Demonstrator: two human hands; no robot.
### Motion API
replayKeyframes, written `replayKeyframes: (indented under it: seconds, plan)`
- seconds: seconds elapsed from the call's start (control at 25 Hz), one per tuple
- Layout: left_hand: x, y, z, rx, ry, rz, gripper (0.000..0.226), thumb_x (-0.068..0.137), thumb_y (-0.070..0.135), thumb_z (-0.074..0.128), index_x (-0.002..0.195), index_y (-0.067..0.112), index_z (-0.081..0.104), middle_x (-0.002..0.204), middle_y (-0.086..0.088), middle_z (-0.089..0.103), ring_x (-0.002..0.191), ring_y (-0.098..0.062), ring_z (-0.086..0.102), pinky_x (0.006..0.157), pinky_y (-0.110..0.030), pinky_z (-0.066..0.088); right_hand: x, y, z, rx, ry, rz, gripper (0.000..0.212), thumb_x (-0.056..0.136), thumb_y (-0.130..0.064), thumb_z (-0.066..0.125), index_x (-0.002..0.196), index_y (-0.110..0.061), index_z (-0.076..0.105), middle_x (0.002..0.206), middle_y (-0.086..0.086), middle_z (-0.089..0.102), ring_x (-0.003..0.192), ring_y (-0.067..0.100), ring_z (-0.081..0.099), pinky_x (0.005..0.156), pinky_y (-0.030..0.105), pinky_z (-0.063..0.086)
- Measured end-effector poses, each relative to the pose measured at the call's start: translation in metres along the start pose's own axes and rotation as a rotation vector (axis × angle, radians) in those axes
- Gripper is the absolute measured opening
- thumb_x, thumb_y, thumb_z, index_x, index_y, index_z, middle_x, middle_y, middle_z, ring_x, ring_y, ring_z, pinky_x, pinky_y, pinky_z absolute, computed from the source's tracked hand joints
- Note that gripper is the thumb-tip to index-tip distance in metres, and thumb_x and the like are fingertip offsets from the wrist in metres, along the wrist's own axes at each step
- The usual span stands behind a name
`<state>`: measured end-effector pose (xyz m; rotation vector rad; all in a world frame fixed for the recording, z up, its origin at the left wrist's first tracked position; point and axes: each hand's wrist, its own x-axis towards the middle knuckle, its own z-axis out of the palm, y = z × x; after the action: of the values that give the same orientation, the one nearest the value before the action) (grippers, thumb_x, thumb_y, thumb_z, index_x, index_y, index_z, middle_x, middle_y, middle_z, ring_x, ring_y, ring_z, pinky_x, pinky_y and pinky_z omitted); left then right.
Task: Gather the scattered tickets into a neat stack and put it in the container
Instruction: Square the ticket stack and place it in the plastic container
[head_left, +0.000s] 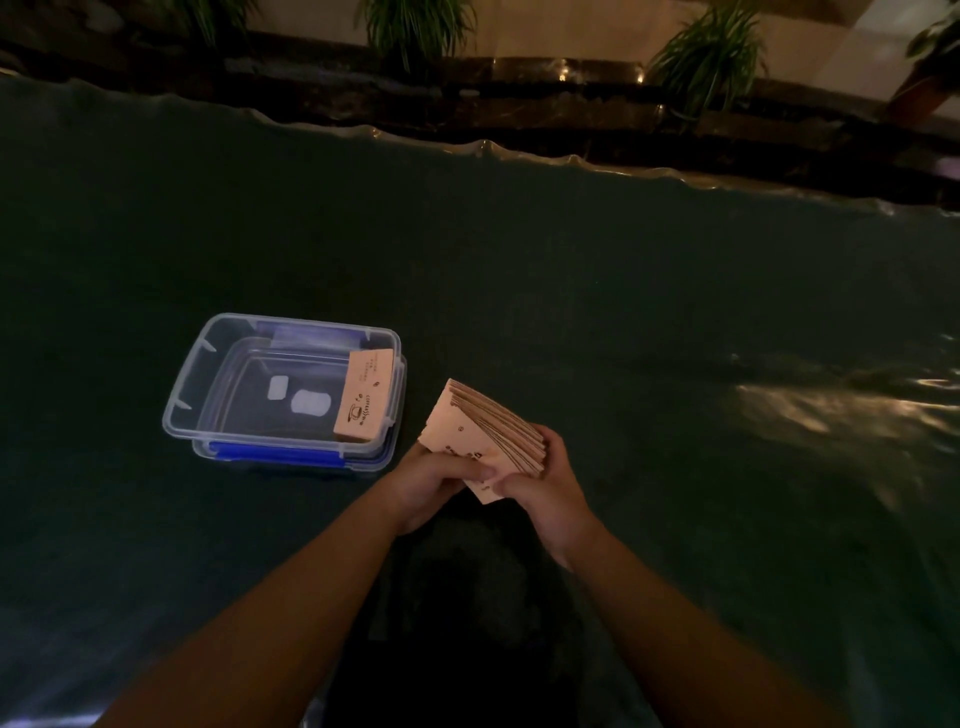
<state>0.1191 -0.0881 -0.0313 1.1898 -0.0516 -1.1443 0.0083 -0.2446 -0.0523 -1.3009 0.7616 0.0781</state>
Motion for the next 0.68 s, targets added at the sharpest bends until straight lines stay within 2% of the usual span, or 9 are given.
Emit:
replayKeyframes:
  seconds: [0.08,0.16,0.24,0.28,0.36,0.44,0.52,0.6,0.68]
  plan:
    - [0.001,0.001,-0.002,-0.084,-0.016,-0.013,0.090,0.071,-0.014,0.069,0.153,0.010,0.039,0.144,-0.031,0.054,0.134,-0.045,0.054,0.111,-0.061,0.046,0.001,-0.003,-0.008,-0.030,0.008,-0.018,0.081,0.064,0.007,0.079,0.130,-0.030,0.052,0.123,0.003,0.075,0.106,0.012,0.076,0.083,0.032,0.065]
    - [0.003,0.004,-0.006,-0.126,-0.014,-0.018,0.100,0.071,-0.019,0.067,0.152,0.029,0.034,0.145,-0.026,0.051,0.134,-0.044,0.054,0.106,-0.062,0.050,0.002,-0.006,-0.016,-0.079,0.000,-0.034,0.080,0.062,0.005,0.079,0.129,-0.029,0.051,0.121,0.000,0.074,0.104,0.009,0.076,0.077,0.027,0.064]
    - [0.006,0.009,-0.011,-0.045,-0.029,-0.035,0.088,0.075,-0.019,0.068,0.146,0.026,0.040,0.142,-0.022,0.055,0.130,-0.040,0.059,0.099,-0.054,0.057,0.003,-0.009,-0.022,-0.137,-0.001,-0.043,0.081,0.059,0.003,0.081,0.126,-0.032,0.051,0.122,-0.001,0.073,0.105,0.009,0.075,0.079,0.029,0.063]
    - [0.007,0.011,-0.014,0.051,-0.028,-0.051,0.080,0.078,-0.017,0.069,0.143,0.023,0.044,0.140,-0.019,0.059,0.127,-0.036,0.063,0.097,-0.050,0.059,0.003,-0.009,-0.026,-0.168,0.008,-0.054,0.082,0.058,0.003,0.081,0.125,-0.033,0.050,0.123,0.000,0.072,0.107,0.011,0.074,0.081,0.030,0.062]
    - [0.012,0.014,-0.020,0.342,0.001,-0.068,0.074,0.075,-0.005,0.080,0.135,0.030,0.052,0.135,-0.006,0.066,0.123,-0.025,0.067,0.100,-0.046,0.057,0.005,-0.006,-0.035,-0.234,0.021,-0.089,0.085,0.059,0.007,0.080,0.126,-0.034,0.049,0.124,0.000,0.070,0.113,0.013,0.071,0.086,0.032,0.060]
    - [0.015,0.014,-0.022,0.627,0.024,-0.039,0.082,0.066,0.011,0.091,0.130,0.042,0.051,0.132,0.008,0.066,0.120,-0.008,0.064,0.104,-0.039,0.054,0.005,-0.004,-0.045,-0.322,0.016,-0.108,0.091,0.062,0.008,0.083,0.134,-0.034,0.045,0.126,-0.005,0.068,0.119,0.013,0.068,0.088,0.030,0.061]
    - [0.019,0.009,-0.017,0.821,0.020,0.015,0.090,0.061,0.021,0.096,0.131,0.047,0.046,0.130,0.017,0.062,0.116,0.009,0.059,0.100,-0.027,0.050,0.004,-0.002,-0.052,-0.442,0.007,-0.123,0.108,0.063,0.001,0.086,0.149,-0.037,0.033,0.127,-0.015,0.063,0.117,0.004,0.066,0.082,0.019,0.060]
    - [0.026,-0.001,-0.014,0.967,0.063,0.067,0.094,0.057,0.031,0.097,0.133,0.046,0.043,0.130,0.018,0.055,0.116,0.009,0.054,0.102,-0.027,0.046,0.006,-0.001,-0.055,-0.543,0.000,-0.133,0.121,0.067,-0.005,0.087,0.158,-0.048,0.019,0.127,-0.025,0.060,0.112,-0.007,0.065,0.079,0.011,0.056]
    - [0.030,-0.010,-0.012,1.060,0.144,0.089,0.100,0.054,0.039,0.095,0.137,0.044,0.041,0.135,0.010,0.048,0.125,-0.003,0.046,0.108,-0.034,0.042,0.007,0.002,-0.056,-0.625,-0.001,-0.149,0.121,0.073,-0.009,0.086,0.160,-0.051,0.013,0.131,-0.026,0.059,0.112,-0.012,0.063,0.089,0.014,0.056]
